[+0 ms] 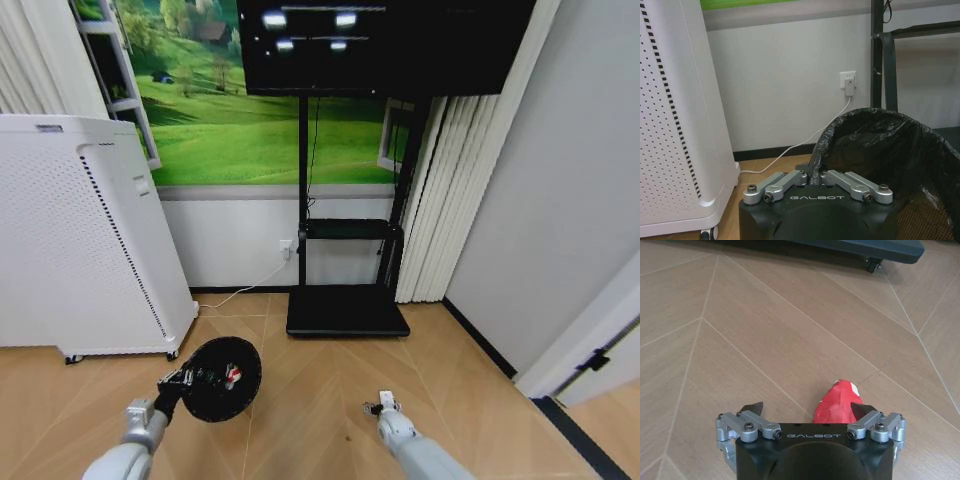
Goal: Pick up the trash bin and place the garbage on the floor into it.
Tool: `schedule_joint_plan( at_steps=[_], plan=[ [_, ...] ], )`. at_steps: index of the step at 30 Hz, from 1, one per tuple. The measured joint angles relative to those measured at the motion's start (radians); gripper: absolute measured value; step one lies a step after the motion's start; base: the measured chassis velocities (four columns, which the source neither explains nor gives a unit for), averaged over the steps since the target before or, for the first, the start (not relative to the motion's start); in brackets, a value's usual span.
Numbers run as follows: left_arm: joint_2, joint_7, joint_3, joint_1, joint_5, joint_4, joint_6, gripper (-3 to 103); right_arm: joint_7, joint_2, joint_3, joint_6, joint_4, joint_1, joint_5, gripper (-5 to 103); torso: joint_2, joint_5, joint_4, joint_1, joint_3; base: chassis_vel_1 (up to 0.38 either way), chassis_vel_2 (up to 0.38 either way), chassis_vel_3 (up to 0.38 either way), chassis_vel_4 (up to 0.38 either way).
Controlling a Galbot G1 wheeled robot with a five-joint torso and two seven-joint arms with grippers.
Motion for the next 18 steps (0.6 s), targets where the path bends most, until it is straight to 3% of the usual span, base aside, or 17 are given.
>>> schedule_joint_plan(
  at_steps=[12, 18],
  plan=[
    [-0.002, 0.0, 0.007, -0.003, 0.004, 0.003, -0.005, 4, 0.035, 0.001, 0.008, 0.0, -0.089, 0.038, -0.046, 98, 0.0, 0.0, -0.0001, 0.0, 0.0, 0.0, 0.0, 0.0, 0.0],
    [-0.003, -0.001, 0.008, -0.003, 0.006, 0.005, -0.006, 4, 0.055, -0.001, 0.006, -0.033, -0.109, 0.039, -0.062, 97, 0.0, 0.0, -0.0001, 0.0, 0.0, 0.0, 0.0, 0.0, 0.0]
  ],
)
